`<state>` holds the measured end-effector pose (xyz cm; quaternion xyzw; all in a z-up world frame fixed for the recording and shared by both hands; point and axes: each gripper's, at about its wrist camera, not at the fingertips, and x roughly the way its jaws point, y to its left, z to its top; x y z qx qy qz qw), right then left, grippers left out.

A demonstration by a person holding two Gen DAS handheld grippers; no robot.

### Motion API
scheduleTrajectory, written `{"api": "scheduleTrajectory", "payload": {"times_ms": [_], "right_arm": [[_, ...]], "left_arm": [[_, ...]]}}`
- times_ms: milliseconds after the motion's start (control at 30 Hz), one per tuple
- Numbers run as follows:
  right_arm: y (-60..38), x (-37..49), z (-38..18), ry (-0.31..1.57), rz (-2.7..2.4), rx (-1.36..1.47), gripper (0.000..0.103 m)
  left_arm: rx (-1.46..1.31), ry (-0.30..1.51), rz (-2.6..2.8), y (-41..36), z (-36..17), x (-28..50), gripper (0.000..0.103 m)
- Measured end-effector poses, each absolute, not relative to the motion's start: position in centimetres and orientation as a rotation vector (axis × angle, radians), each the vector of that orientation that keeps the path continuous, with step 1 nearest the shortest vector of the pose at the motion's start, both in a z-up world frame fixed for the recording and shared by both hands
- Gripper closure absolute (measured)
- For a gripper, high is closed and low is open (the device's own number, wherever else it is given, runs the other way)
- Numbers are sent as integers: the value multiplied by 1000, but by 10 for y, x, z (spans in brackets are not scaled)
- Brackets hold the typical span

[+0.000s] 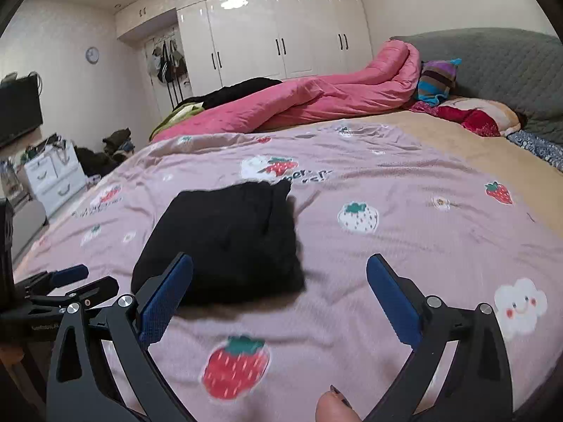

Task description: Fold small clothes

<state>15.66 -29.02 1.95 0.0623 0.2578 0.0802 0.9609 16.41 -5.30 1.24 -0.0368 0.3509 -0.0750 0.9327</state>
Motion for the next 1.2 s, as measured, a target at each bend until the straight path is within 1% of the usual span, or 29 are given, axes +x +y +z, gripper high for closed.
{"api": "scheduleTrajectory", "payload": {"times_ms": [67,267,400,1200], "right_arm": [[-284,147,16,525,161,116,4],[-267,123,-12,619,140,86,4],[-268,112,-13,618,142,96,4],[-264,103,-19,647,111,60,4]], "left_arm": [[-78,717,-144,-51,8,154,9],[-121,742,-141,-41,-11,131,9],[-124,769,-139,-38,-21,128,9],[-109,745,-105,-31,-12,121,9]]}}
